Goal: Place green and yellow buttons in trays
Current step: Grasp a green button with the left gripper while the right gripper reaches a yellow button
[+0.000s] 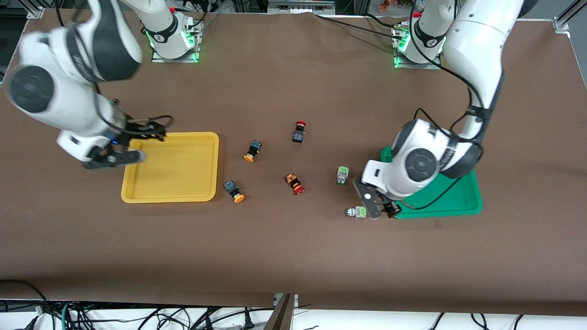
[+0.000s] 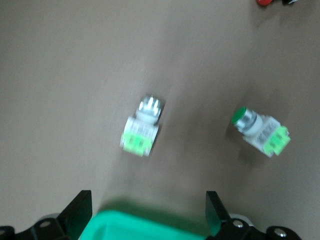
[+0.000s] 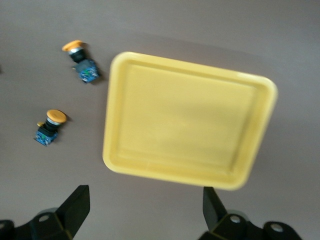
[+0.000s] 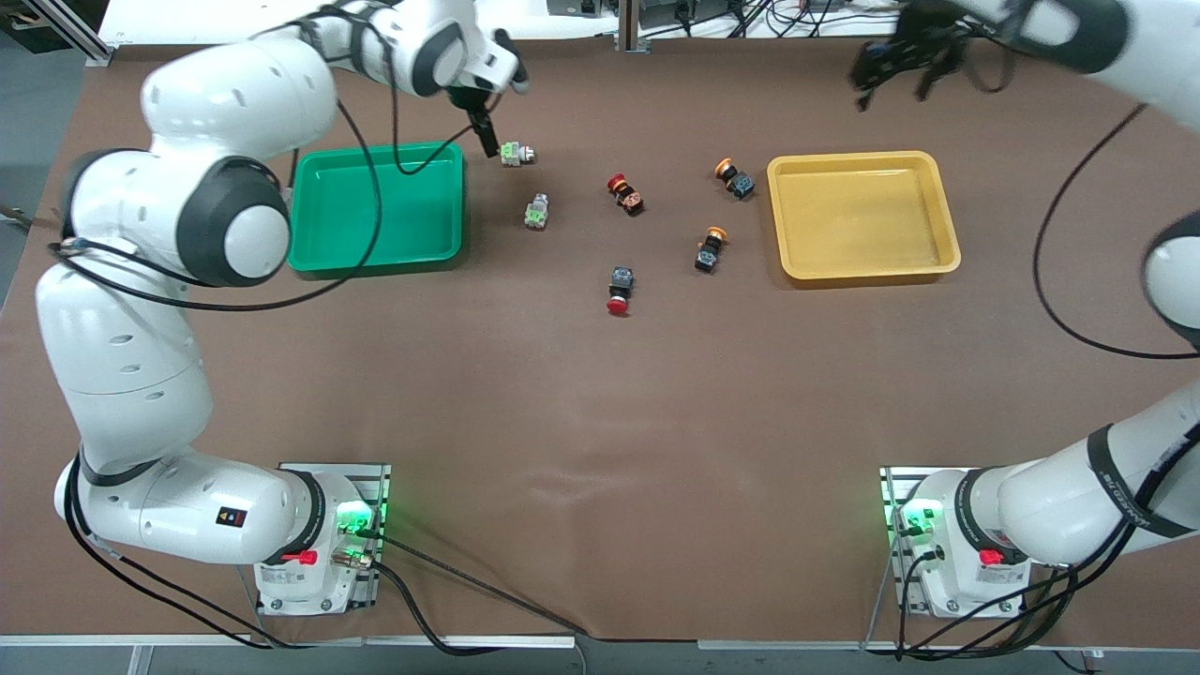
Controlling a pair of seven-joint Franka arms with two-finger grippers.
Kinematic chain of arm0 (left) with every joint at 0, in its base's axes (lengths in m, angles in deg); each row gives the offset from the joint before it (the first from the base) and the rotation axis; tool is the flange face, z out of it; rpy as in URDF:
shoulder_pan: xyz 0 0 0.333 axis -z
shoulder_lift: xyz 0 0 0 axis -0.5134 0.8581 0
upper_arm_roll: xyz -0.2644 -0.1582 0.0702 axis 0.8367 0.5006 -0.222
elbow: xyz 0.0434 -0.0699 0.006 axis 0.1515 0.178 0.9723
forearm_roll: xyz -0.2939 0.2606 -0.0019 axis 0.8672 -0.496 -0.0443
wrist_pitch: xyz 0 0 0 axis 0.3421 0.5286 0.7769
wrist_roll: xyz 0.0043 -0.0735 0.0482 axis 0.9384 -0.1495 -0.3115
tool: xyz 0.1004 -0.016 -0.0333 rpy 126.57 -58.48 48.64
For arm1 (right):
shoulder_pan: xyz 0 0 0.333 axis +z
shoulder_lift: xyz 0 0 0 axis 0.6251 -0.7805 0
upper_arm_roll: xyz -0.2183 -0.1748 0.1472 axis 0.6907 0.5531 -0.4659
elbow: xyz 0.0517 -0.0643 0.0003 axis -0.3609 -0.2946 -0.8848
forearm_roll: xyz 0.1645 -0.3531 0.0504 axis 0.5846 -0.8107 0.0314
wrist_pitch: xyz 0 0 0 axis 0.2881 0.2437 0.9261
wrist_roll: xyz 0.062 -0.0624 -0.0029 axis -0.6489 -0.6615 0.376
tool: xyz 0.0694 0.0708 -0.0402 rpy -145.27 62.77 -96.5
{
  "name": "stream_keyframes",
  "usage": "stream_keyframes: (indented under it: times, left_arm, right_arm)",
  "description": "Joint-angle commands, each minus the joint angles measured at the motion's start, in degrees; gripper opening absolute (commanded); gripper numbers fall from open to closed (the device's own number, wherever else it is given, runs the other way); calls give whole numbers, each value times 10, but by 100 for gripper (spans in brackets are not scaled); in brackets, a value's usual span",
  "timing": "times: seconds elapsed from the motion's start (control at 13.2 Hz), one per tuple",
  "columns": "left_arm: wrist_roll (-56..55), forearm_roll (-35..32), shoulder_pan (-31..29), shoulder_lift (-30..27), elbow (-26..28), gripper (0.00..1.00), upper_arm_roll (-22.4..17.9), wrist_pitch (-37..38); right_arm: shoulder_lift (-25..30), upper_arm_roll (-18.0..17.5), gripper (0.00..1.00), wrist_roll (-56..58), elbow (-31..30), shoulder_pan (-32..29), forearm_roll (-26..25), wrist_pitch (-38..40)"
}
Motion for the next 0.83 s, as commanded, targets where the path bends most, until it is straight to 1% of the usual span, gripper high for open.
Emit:
stream_keyframes:
  times: [0.0, 0.15, 0.23, 0.38, 0.45, 0.53, 0.61, 0.76]
  left_arm:
    - [43, -30, 2, 43, -17, 100, -2, -60]
    - [80, -30, 0, 77, -17, 100, -2, -130]
    - [86, -30, -2, 81, -15, 100, -2, -150]
    - [88, -30, 0, 85, -11, 100, -2, -158]
    - [90, -30, 0, 86, -11, 97, -2, -158]
    - [91, -30, -4, 92, -11, 88, -2, -166]
    - [91, -30, -4, 98, -9, 73, -2, -179]
    - [90, -27, -3, 98, -4, 23, -2, -187]
  right_arm:
    - [-72, 1, 100, -5, 12, 45, 20, -72]
    - [-125, 2, 100, -5, 9, 61, 32, -142]
    - [-149, 1, 100, -5, 9, 69, 32, -175]
    - [-189, 1, 100, -5, 3, 82, 33, -243]
    - [-201, 1, 100, -5, 0, 82, 33, -268]
    - [-220, 0, 100, -5, 0, 83, 33, -290]
    - [-240, -5, 100, -5, -3, 86, 34, -321]
    - [-250, -7, 98, -5, -21, 88, 34, -373]
